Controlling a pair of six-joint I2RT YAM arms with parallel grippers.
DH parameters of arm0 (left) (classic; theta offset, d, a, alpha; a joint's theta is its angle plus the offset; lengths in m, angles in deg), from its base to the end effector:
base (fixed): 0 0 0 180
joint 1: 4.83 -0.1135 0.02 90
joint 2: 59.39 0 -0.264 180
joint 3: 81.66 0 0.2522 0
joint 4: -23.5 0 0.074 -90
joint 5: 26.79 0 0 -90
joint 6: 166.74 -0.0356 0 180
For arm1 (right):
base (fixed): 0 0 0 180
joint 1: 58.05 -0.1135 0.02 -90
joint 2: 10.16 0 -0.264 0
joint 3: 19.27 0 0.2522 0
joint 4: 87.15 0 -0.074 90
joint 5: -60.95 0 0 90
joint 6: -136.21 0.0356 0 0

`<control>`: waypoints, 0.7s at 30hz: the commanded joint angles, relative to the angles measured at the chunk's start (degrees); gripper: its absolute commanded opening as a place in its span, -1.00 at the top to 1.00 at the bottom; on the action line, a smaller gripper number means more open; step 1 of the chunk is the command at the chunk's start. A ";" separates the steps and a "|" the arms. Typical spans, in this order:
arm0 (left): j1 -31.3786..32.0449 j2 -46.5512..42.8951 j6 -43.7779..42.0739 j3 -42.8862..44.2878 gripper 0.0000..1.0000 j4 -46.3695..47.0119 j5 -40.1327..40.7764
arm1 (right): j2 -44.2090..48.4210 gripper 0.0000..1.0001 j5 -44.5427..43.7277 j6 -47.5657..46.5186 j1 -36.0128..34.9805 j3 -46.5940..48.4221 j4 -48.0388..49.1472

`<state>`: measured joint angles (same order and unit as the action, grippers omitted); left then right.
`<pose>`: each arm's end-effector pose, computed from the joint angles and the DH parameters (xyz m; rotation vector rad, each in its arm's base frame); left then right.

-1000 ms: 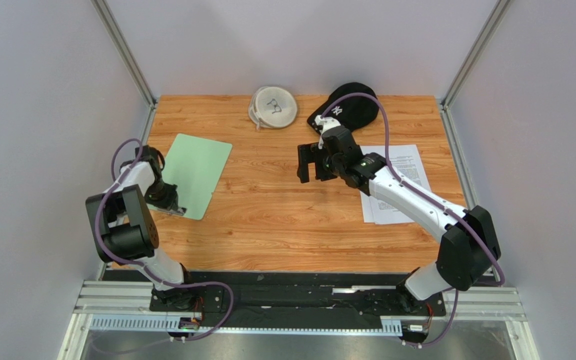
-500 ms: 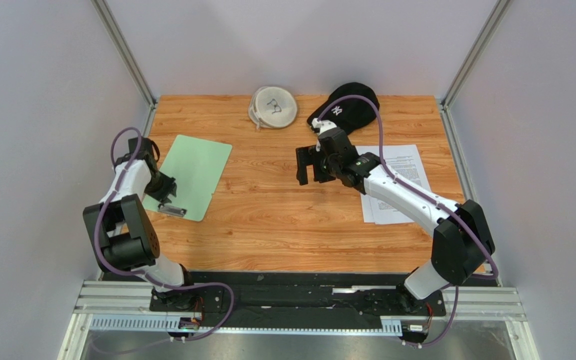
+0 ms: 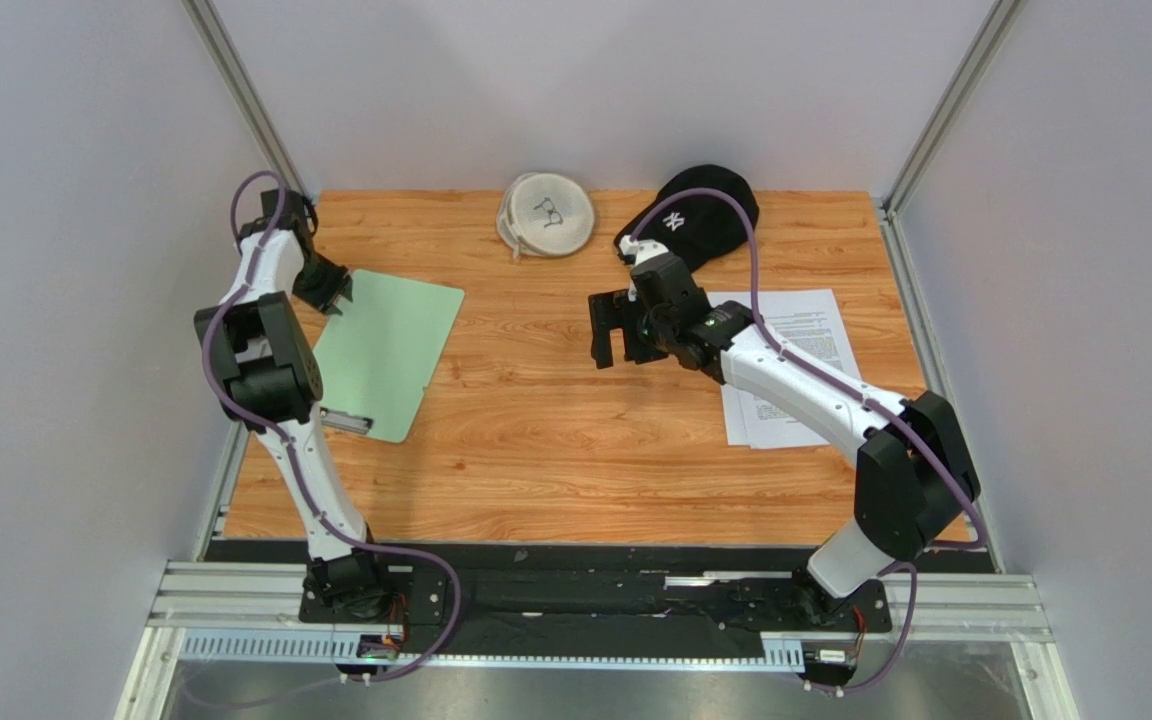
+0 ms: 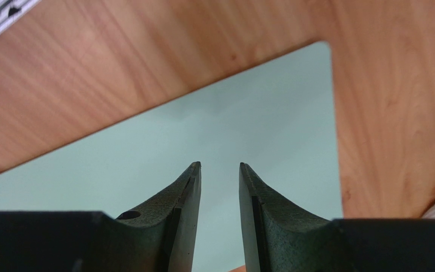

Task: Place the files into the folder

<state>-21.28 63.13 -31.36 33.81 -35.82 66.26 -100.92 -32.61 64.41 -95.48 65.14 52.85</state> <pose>0.4369 0.1310 0.2048 -1.4147 2.3329 -0.0722 0.2791 0.2108 0.2703 -0.3734 2.3837 0.3845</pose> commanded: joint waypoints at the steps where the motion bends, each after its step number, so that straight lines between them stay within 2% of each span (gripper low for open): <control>1: -2.62 3.77 1.19 7.88 0.19 1.43 -0.32 | 1.02 -0.99 0.12 -0.27 0.08 1.68 0.75; 2: -2.97 4.74 1.98 7.80 0.15 3.88 -0.67 | 1.11 -0.99 0.56 -0.44 0.16 1.59 0.75; 4: -4.12 5.97 3.30 8.06 -0.34 6.09 -2.43 | 1.02 -0.99 0.74 -0.53 0.16 0.98 0.92; 5: -4.47 8.07 4.87 8.93 -0.48 6.53 -2.69 | 1.11 -0.99 0.74 -0.53 0.16 0.72 1.01; 10: -4.82 16.86 7.78 20.00 -0.41 0.83 -6.03 | 1.73 -0.99 0.56 -0.88 0.08 -1.13 2.33; 16: -4.47 17.40 12.36 19.23 -0.27 -0.84 -8.85 | 1.38 -0.99 0.91 -0.62 0.16 -1.22 2.86; 21: -2.98 17.67 12.45 17.56 -0.27 -7.08 -11.30 | 1.20 -0.99 0.57 -0.53 0.08 -0.69 2.16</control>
<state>-25.13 79.48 -20.25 52.41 -36.15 57.91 -100.92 -31.93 64.34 -95.46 63.78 53.27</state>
